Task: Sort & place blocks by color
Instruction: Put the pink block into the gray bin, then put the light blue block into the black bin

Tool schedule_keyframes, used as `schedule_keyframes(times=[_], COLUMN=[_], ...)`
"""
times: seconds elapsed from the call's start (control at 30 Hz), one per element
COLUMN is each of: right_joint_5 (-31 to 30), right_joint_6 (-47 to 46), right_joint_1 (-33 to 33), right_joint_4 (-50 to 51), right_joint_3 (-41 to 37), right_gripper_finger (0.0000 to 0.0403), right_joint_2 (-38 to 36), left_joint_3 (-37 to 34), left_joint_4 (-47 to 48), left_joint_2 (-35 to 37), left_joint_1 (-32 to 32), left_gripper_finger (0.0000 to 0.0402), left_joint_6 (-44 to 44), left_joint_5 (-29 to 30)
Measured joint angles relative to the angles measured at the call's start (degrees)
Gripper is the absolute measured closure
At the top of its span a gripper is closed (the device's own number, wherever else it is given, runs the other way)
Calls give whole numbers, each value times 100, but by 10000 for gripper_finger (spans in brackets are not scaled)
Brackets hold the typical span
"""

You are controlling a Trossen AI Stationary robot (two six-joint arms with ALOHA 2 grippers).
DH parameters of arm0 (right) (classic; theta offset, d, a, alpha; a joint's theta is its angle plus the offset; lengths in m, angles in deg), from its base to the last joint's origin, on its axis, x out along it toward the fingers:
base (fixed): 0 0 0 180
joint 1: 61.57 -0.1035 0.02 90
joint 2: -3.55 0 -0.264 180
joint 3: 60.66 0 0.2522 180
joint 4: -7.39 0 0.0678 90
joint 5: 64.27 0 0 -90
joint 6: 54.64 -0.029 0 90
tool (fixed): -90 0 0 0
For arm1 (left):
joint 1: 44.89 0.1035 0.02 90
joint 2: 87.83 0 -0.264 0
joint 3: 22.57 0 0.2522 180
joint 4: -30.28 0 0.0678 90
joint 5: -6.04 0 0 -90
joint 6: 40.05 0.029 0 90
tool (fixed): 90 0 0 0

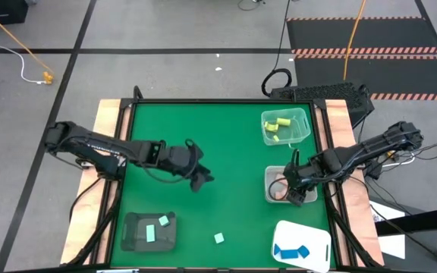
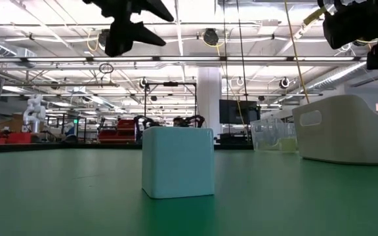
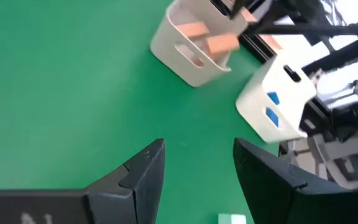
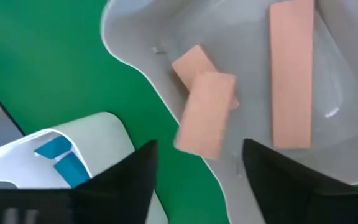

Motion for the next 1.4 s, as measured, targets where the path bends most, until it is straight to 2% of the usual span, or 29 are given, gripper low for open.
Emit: schedule_keyframes(times=[0.13, 0.23, 0.43, 0.6, 0.9, 1.07, 1.4], right_joint_5=[-2, 3, 13, -37, -997, -1058, -1029], right_joint_6=[97, 379, 1388, 2043, 2892, 2862, 2850], right_joint_1=[0, 0, -2, -2, -24, -24, -24], right_joint_4=[-68, -268, -1251, -2456, -4122, -4314, -4332], right_joint_3=[0, 0, 0, -2, -1, 0, -1], right_gripper_finger=[135, 126, 138, 149, 149, 149, 149], right_joint_2=[0, 0, 2, 4, 13, 15, 15], left_joint_3=[-1, 3, 3, -4, -4, 38, 125], left_joint_4=[1, -132, -506, -881, -1810, -2281, -2357], left_joint_2=[-54, -191, -582, -991, -1964, -2428, -2938], left_joint_1=[-487, -846, -1470, -1753, -2290, -2496, -2542], left_gripper_finger=[211, 211, 211, 211, 211, 211, 211], left_joint_6=[120, 601, 1954, 2153, 2652, 3040, 3557], left_joint_5=[372, 587, 699, 795, 812, 900, 940])
